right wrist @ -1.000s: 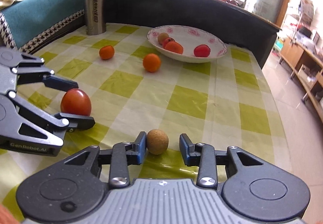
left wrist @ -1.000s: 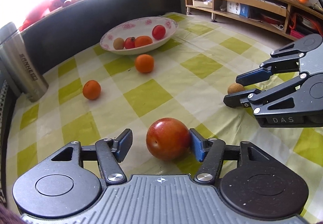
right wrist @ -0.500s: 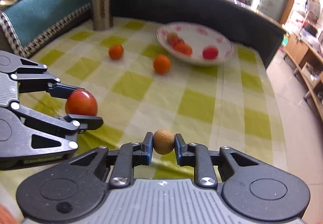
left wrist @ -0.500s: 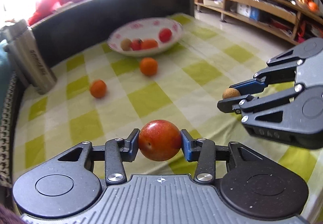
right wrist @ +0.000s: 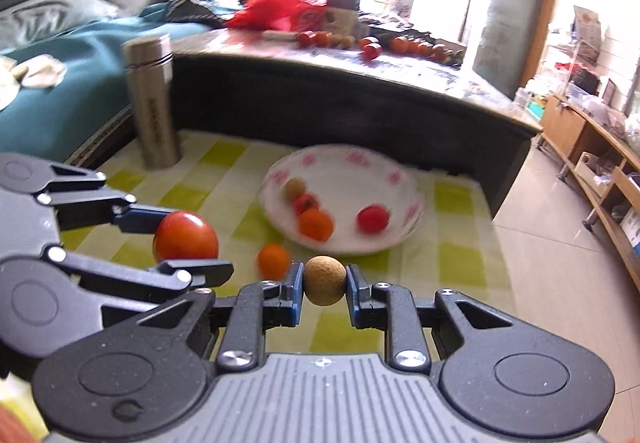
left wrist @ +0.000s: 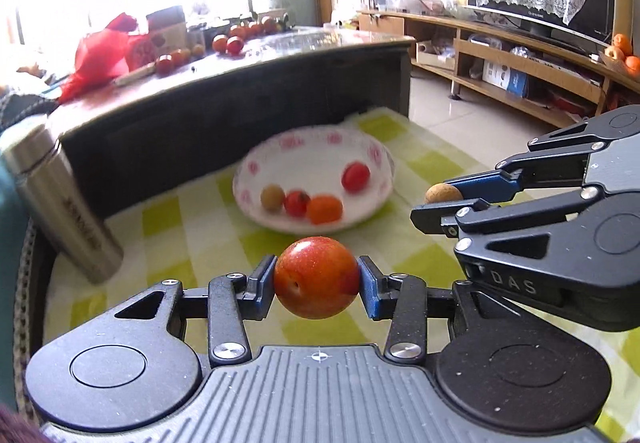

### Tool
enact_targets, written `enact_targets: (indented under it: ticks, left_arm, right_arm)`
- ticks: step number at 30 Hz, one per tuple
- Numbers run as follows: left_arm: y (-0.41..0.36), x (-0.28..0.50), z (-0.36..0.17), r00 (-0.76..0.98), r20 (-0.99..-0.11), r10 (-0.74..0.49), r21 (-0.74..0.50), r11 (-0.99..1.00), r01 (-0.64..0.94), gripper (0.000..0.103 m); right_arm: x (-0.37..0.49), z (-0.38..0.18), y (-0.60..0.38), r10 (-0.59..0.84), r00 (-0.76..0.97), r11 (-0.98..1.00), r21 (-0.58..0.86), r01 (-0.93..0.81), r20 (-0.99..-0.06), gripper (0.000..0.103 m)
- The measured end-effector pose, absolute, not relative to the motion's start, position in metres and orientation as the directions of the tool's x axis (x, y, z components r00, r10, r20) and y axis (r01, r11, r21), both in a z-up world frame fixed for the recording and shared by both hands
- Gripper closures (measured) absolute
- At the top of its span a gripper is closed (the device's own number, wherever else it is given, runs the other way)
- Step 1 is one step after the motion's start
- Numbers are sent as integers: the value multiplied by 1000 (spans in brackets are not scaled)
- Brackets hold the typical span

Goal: Organize fruits
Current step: 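Carry the kiwi and large tomato over the white bowl with both tools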

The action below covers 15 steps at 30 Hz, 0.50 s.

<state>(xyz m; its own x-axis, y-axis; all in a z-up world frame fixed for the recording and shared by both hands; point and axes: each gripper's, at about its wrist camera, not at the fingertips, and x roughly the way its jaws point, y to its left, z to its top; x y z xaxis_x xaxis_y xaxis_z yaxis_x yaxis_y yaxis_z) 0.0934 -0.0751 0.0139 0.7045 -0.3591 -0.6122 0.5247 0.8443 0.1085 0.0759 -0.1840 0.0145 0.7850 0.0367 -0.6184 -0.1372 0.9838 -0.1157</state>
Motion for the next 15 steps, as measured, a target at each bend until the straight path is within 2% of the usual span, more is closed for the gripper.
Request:
enact_targets:
  ticks: [15]
  left_arm:
    - [-117,198,5,726,-612,-313,173,843,509,52]
  right_arm:
    - [198,3,-219,-25,791,990,-128,-67,-611,74]
